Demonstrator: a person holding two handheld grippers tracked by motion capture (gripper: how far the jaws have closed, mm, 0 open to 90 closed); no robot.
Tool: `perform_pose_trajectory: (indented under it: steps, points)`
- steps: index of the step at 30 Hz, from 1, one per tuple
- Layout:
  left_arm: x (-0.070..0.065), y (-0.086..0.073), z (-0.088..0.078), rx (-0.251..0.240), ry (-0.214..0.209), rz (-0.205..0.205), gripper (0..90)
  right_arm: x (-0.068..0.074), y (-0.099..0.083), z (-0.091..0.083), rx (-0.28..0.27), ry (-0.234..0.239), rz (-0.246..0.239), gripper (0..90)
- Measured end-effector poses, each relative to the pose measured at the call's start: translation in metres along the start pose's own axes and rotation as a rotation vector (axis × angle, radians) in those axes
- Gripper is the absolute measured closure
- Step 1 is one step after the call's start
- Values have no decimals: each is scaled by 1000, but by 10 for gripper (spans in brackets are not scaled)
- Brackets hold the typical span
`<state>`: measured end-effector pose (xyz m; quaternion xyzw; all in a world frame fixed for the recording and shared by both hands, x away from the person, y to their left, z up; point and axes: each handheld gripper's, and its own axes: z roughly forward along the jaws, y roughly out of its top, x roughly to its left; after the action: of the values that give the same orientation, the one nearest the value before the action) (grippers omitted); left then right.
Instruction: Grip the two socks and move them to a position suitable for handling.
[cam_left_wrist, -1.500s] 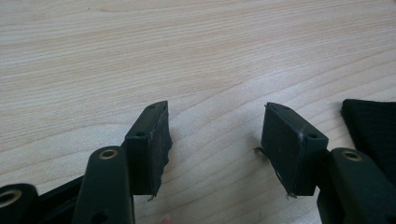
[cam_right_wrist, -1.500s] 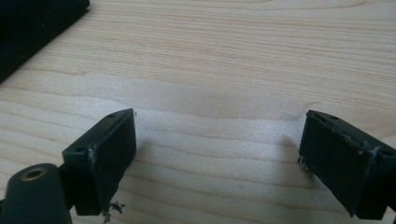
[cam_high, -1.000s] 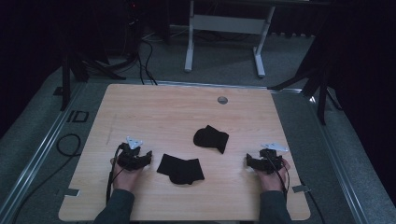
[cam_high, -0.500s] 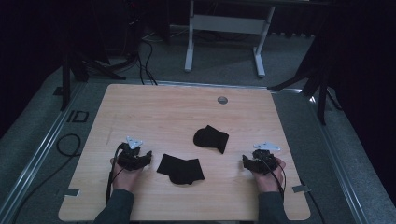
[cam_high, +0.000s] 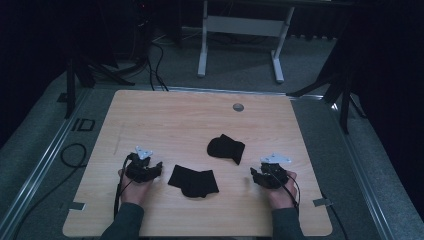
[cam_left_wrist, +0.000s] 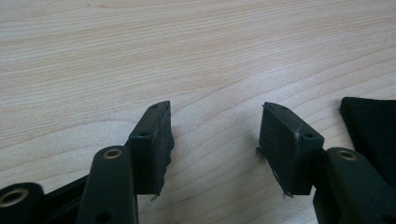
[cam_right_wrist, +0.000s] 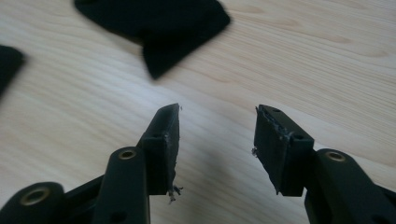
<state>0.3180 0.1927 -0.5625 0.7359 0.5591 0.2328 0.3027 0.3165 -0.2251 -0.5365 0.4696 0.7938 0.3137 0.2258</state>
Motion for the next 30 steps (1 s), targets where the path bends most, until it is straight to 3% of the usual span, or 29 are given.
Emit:
perform_pose_trajectory:
  steps: [21,24,30]
  points:
    - [0,0,0,-3,-2,-1,461,63,16,-1,-10,168,-146,601]
    - [0,0,0,-2,-2,0,461,80,19,-2,-14,220,-173,622]
    - [0,0,0,-3,-2,0,462,101,22,-1,-8,269,-229,645]
